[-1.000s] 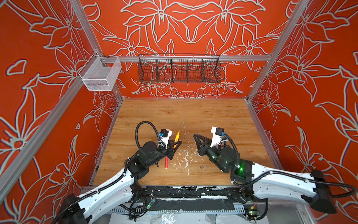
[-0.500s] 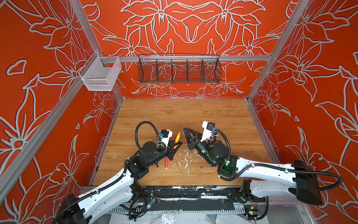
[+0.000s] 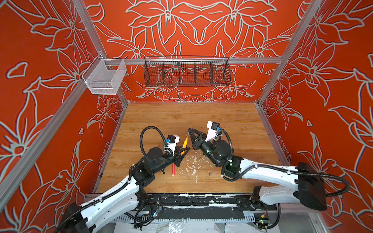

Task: Insert the pens into the pen caps
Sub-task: 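Lower the clear cap onto the orange marker's tip with the right gripper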

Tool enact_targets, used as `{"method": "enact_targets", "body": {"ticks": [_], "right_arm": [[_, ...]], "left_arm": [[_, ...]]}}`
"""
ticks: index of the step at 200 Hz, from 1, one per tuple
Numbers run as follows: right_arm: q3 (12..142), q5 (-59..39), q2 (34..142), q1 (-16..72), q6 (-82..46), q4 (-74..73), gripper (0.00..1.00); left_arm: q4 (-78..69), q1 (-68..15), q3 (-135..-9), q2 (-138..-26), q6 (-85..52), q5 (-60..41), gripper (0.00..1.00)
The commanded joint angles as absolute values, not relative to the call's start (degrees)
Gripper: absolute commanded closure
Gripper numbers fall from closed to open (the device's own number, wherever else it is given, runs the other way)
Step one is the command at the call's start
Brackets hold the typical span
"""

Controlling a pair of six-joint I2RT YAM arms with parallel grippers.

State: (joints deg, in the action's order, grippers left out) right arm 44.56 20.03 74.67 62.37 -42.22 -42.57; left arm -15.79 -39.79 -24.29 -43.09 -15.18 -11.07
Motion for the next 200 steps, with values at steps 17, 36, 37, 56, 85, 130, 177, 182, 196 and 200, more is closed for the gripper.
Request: {"method": "enact_targets", "body": {"ticks": [17, 36, 37, 56, 85, 130, 177, 182, 196, 200], "right_arm": [[45.63, 17.96, 75.36, 62.31, -44.30, -43.23, 1.00], [44.88, 16.85, 75.71, 62.31, -45.05, -44.03, 1.00], [44.85, 16.82, 75.69, 62.31, -45.15, -44.03, 1.00], [44.38, 15.47, 75.94, 62.29, -45.92, -44.45, 1.00], [43.66, 14.15, 75.36, 62.30, -46.44, -44.65, 1.00], [41.63, 13.62, 74.23, 62.40, -48.81, -42.42, 1.00], [41.64, 11.62, 73.31, 64.63, -49.72, -36.28, 1.00], [41.49, 11.45, 73.22, 64.97, -49.73, -36.37, 1.00], [40.30, 11.25, 72.97, 65.75, -49.80, -37.19, 1.00], [39.91, 11.33, 72.94, 66.00, -49.75, -37.44, 1.00]], "left_arm": [[-18.02, -39.73, -23.92, -41.92, -14.50, -11.24, 1.00], [-18.02, -39.73, -23.91, -41.92, -14.46, -11.11, 1.00], [-18.02, -39.73, -23.91, -41.92, -14.48, -11.09, 1.00], [-17.86, -39.73, -23.91, -41.92, -14.56, -10.85, 1.00], [-17.92, -39.73, -23.91, -41.84, -14.50, -10.62, 1.00], [-17.84, -39.73, -23.82, -41.84, -14.85, -9.78, 1.00], [-17.31, -39.68, -23.82, -41.67, -15.52, -7.81, 1.00], [-17.30, -39.68, -23.82, -41.62, -15.64, -7.67, 1.00], [-17.06, -39.71, -23.82, -41.49, -15.97, -6.93, 1.00], [-16.90, -39.68, -23.82, -41.42, -16.08, -6.51, 1.00]]}}
